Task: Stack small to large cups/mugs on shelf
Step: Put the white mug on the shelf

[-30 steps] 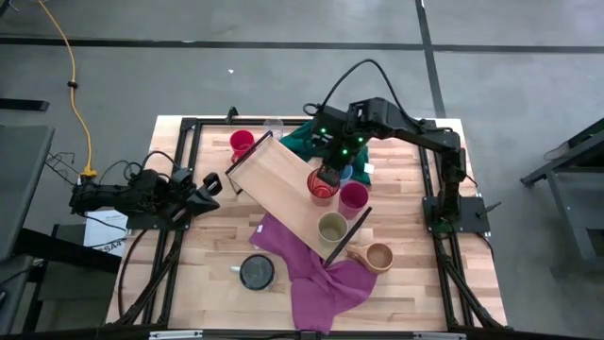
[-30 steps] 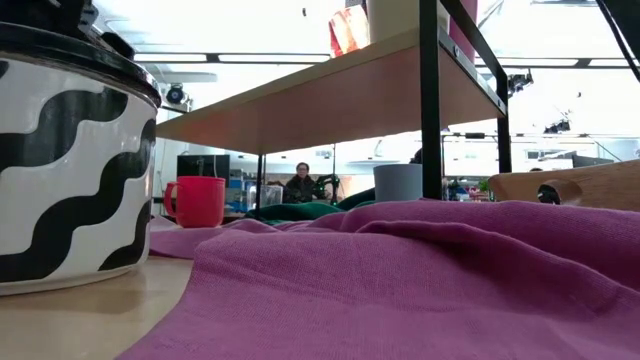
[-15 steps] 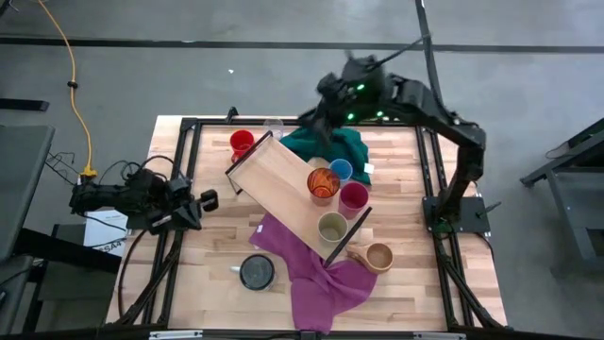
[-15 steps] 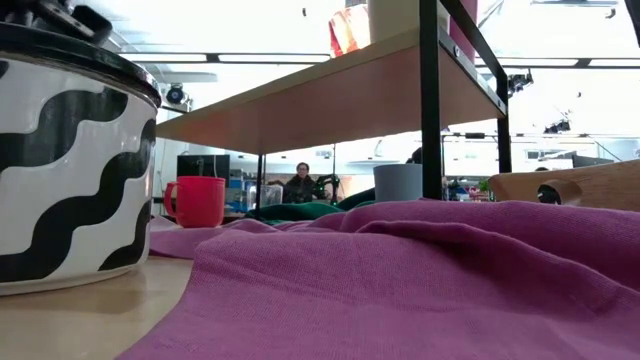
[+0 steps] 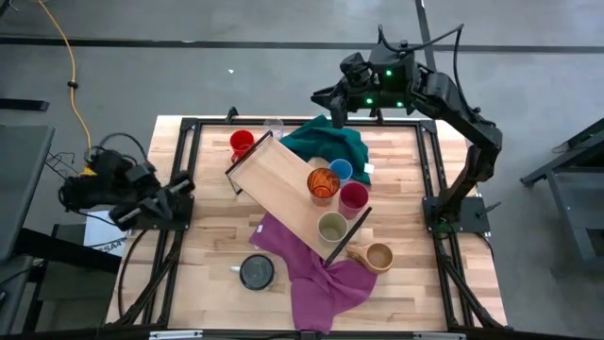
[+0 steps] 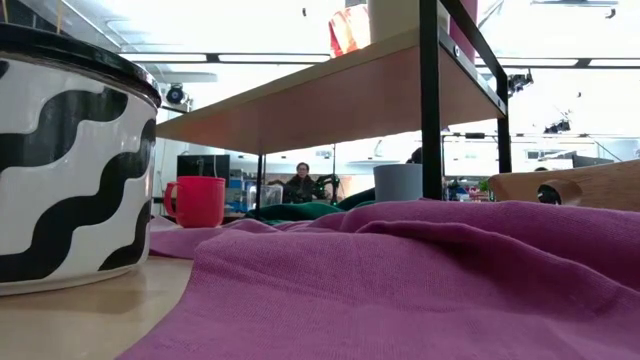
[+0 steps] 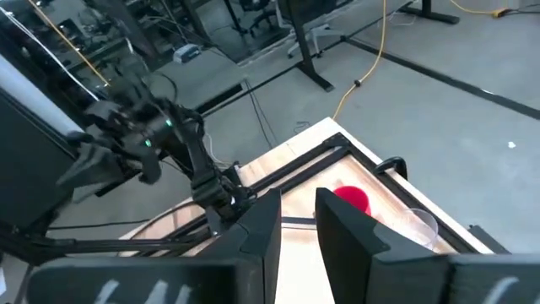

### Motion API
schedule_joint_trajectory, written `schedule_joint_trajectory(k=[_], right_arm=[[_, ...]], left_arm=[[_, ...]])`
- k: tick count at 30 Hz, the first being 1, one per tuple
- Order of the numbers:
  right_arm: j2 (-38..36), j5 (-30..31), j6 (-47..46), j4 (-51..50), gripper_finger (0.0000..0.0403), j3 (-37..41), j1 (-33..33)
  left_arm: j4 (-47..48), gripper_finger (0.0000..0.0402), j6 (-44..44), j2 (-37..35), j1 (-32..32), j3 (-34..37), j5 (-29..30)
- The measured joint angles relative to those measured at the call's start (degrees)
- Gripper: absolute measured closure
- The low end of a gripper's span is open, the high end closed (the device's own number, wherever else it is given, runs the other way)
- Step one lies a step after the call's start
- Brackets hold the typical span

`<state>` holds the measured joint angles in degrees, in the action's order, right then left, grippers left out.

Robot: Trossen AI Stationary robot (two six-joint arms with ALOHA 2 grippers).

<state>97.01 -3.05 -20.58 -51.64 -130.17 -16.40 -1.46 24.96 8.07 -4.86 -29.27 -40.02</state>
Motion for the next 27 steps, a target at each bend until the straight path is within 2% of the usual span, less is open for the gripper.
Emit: schedule_joint_trajectory(k=[6, 9, 12, 16, 22, 27], right_arm=[[-0.35, -0.04, 2.14, -0.93, 0.0334, 0.06, -0.13], [-1.79, 0.26, 3.13, -2.59, 0.0334, 0.07, -0.28], [-4.02, 2.96, 4.69, -4.76, 0.0334, 0.07, -0.46], [-7.57, 7.1, 6.67, -6.74, 0.0334, 0.07, -0.5], [-13.49, 10.94, 7.17, -9.12, 0.0334, 0.04, -0.5], [-16.34, 12.7, 6.01, -11.32, 0.0334, 0.04, -0.46]], left_arm=[[35.93, 0.0401, -17.2, 11.14, 0.0, -18.48, 0.97], [46.85, 0.0401, -23.05, 16.89, 0.0, -24.32, 1.68], [54.47, 0.0401, -26.18, 21.61, 0.0, -26.28, 0.69], [58.23, 0.0401, -28.04, 24.87, 0.02, -24.99, -0.33], [58.05, 0.0401, -27.46, 24.56, 0.2, -19.67, 0.44], [52.73, 0.0401, -23.87, 24.29, 5.62, -14.23, 4.44]])
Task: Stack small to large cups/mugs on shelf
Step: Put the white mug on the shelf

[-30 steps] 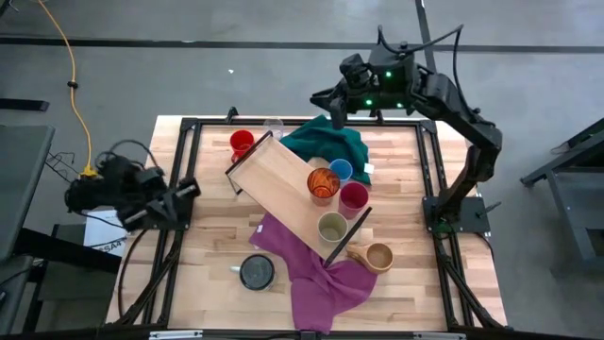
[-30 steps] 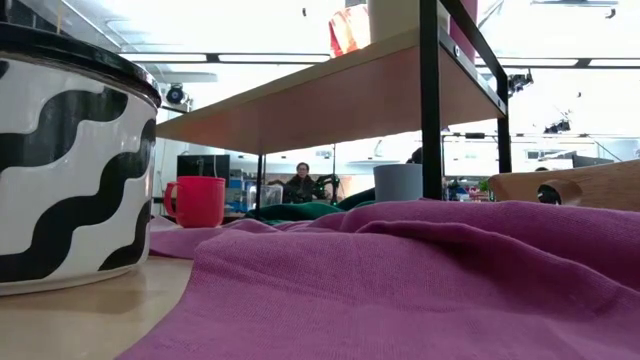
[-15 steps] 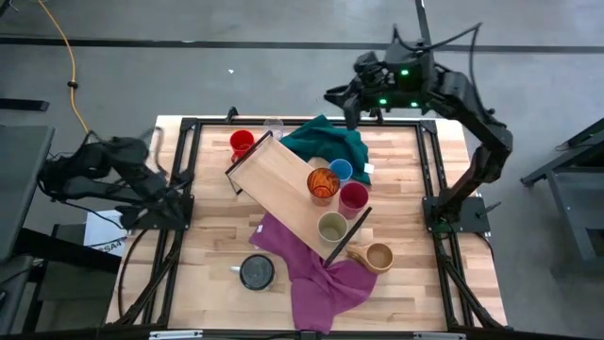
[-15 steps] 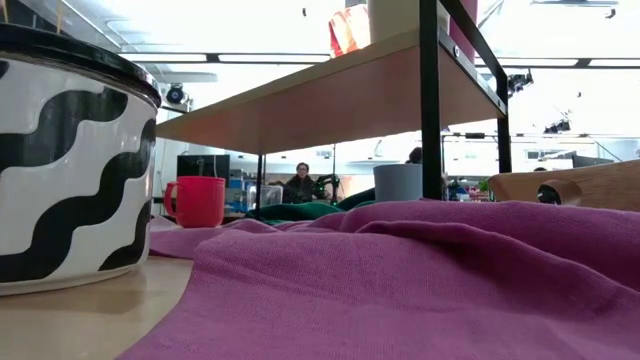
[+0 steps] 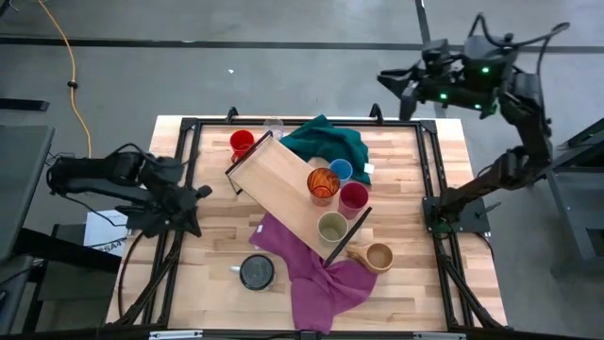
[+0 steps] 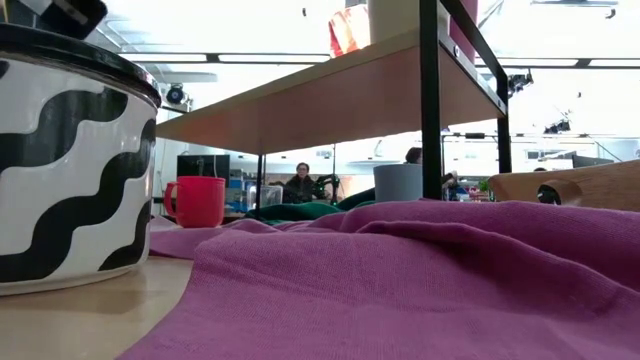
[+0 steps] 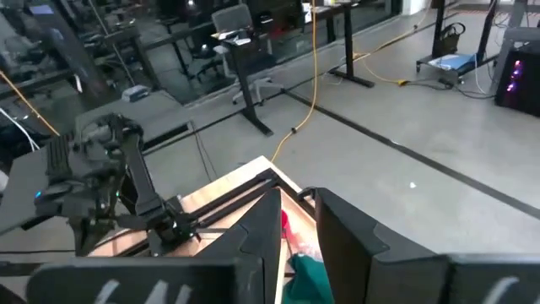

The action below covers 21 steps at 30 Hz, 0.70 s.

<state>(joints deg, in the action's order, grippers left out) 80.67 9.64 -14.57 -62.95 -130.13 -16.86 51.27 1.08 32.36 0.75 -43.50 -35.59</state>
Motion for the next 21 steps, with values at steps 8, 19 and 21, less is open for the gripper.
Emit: schedule_joint_trajectory(k=[8, 19, 21], right_arm=[[-0.17, 0.21, -1.63, -4.36, 0.0334, 0.13, 0.02], [0.36, 0.16, -2.66, -5.4, 0.0334, 0.15, 0.02], [0.37, 0.13, -3.38, -5.45, 0.0334, 0.15, 0.03]], left_arm=[[-13.21, 0.0401, 10.19, 0.19, 17.94, 7.15, 15.5], [-15.46, 0.0401, 21.95, 0.15, 44.37, 12.57, 53.1], [-16.8, 0.0401, 25.86, 0.52, 47.99, 14.82, 56.76]])
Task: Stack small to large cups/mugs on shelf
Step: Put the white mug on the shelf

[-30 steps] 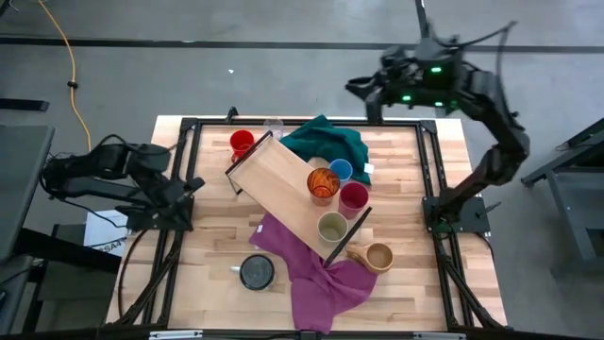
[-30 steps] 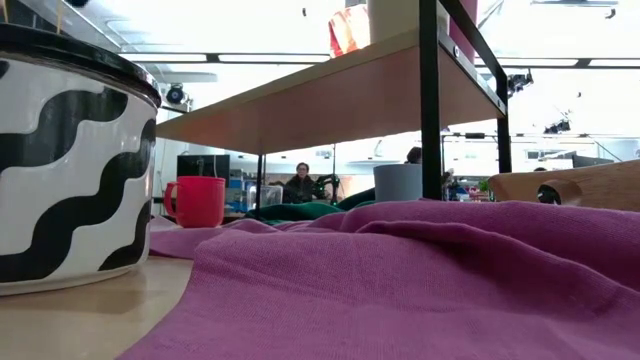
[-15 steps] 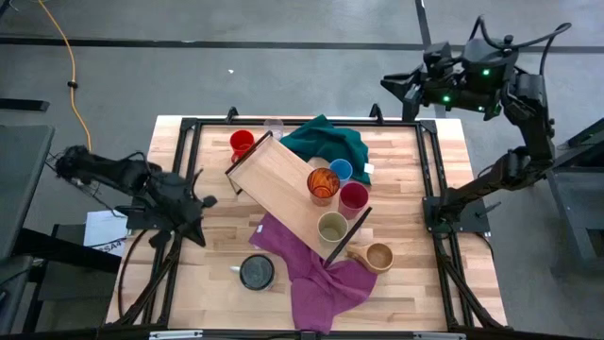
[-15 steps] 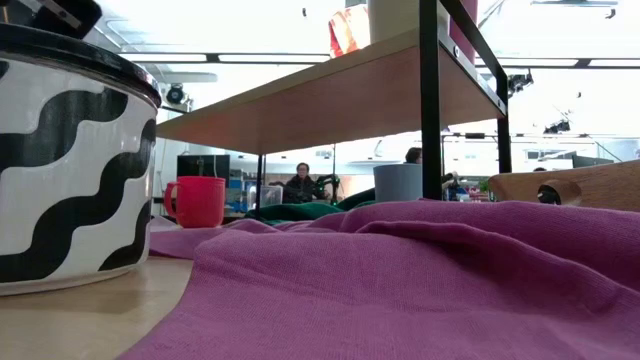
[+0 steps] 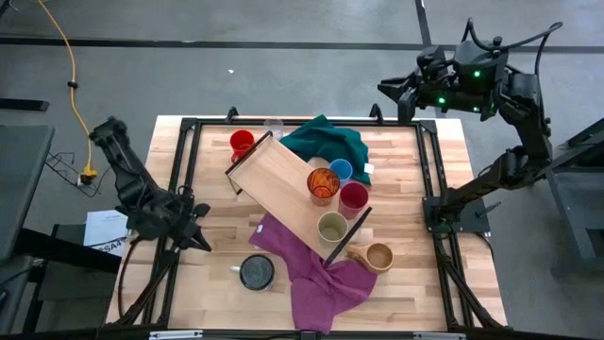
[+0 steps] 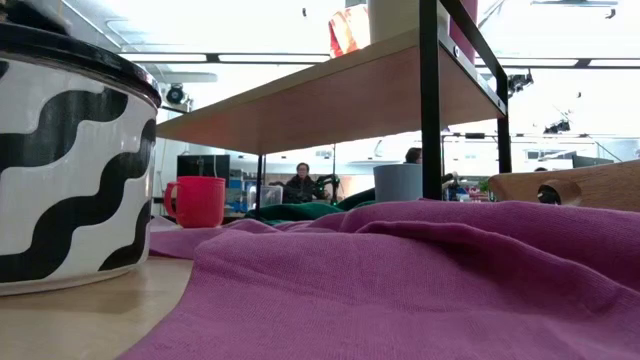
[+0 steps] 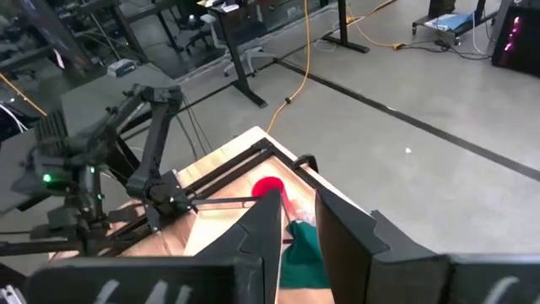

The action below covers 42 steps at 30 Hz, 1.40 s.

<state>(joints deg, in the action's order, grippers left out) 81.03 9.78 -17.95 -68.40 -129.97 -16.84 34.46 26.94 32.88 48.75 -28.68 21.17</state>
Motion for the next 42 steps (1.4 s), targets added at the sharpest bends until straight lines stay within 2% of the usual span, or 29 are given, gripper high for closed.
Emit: schedule_joint_trajectory(k=[6, 9, 21, 24, 29, 34, 37, 42], right_arm=[[0.0, 0.3, -0.53, 0.01, 0.0334, 0.01, 1.63], [0.0, 0.97, -1.3, 0.0, 0.0334, 0.0, 2.44], [0.0, 3.55, -1.72, 0.0, 0.0334, 0.01, 4.28], [0.0, 3.57, -1.61, 0.0, 0.0334, 0.0, 4.28], [0.0, 3.19, -0.89, -0.1, 0.0334, 0.0, 4.26], [-0.01, 3.02, 0.02, -2.32, 0.0334, 0.01, 4.26], [-0.02, 2.75, 0.01, -3.93, 0.0334, 0.0, 4.26], [-0.02, 1.71, 0.01, -3.82, 0.0334, 0.02, 4.26]], left_arm=[[-6.07, 0.0401, 6.82, 3.02, 7.18, 3.91, 11.92], [-6.08, 0.0401, 8.49, 5.91, 9.26, 4.01, 15.44], [-9.6, 0.0398, 14.69, 19.48, 11.66, 4.02, 20.52], [-10.3, 0.0382, 16.99, 21.96, 11.66, 4.02, 20.58], [-12.97, 0.0329, 18.45, 23.84, 11.66, 4.02, 20.66], [-15.33, 0.0287, 20.08, 25.17, 11.63, 4.02, 23.02], [-16.19, 0.0278, 21.5, 26.8, 11.65, 4.03, 23.27], [-22.71, 0.0282, 21.5, 30.87, 11.66, 4.02, 22.88]])
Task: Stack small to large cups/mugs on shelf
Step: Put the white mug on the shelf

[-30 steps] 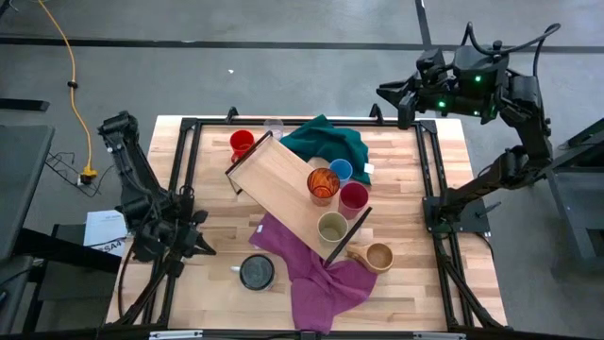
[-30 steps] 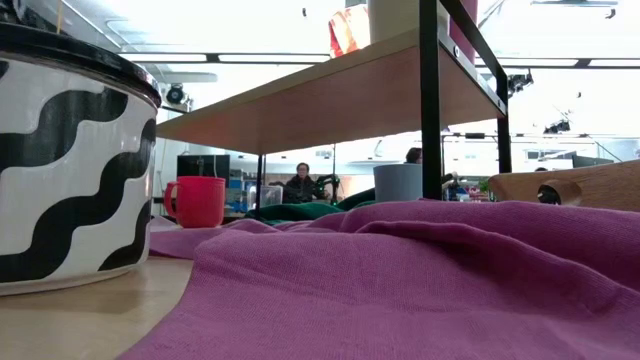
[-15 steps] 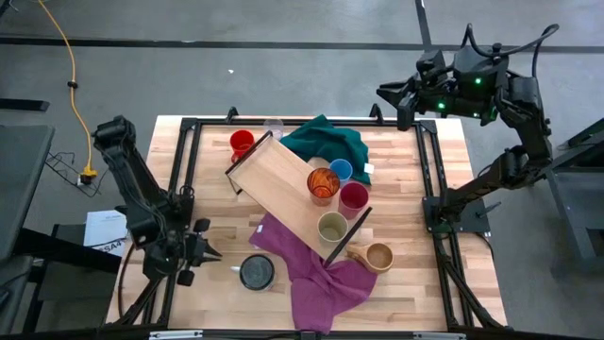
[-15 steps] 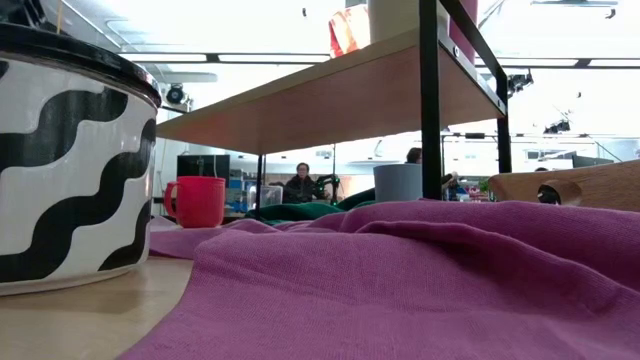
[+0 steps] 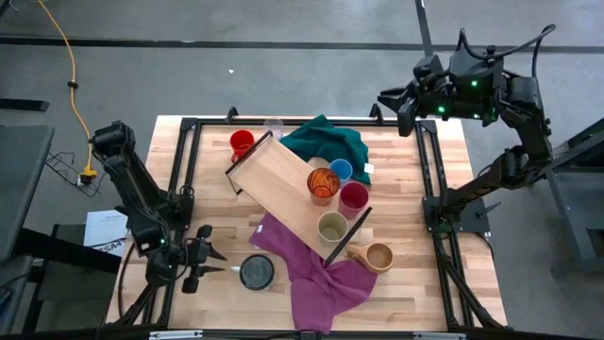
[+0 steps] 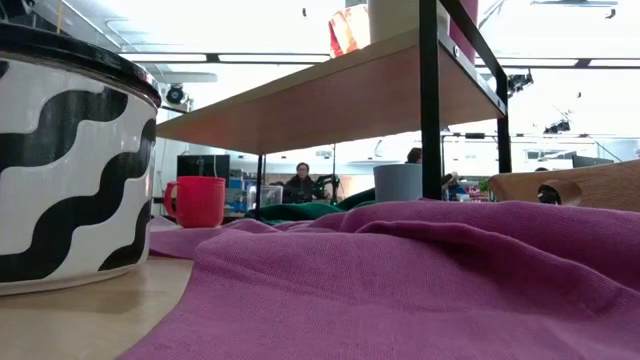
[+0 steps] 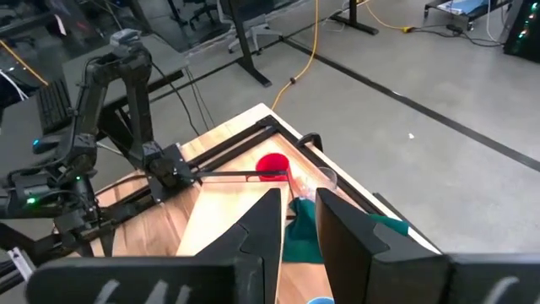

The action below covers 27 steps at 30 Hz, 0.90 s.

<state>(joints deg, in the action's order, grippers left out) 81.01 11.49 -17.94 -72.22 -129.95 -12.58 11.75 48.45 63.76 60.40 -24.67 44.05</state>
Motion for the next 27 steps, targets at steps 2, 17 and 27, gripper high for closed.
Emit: schedule_joint_trajectory(k=[2, 17, 27], right_arm=[[0.0, -0.18, -0.01, 0.0, 0.0334, -0.01, 0.0], [0.0, -0.48, 0.42, 0.2, 0.0334, -0.02, 0.0], [-0.02, -0.97, 0.09, 0.22, 0.0334, 0.0, 0.0]], left_arm=[[-1.73, 0.0284, 0.0, 1.5, 0.0, 0.0, -0.04], [-3.67, 0.0284, 1.33, 6.72, -3.14, 0.0, -1.5], [-7.92, 0.0284, -6.25, 6.7, -6.49, 0.0, -5.92]])
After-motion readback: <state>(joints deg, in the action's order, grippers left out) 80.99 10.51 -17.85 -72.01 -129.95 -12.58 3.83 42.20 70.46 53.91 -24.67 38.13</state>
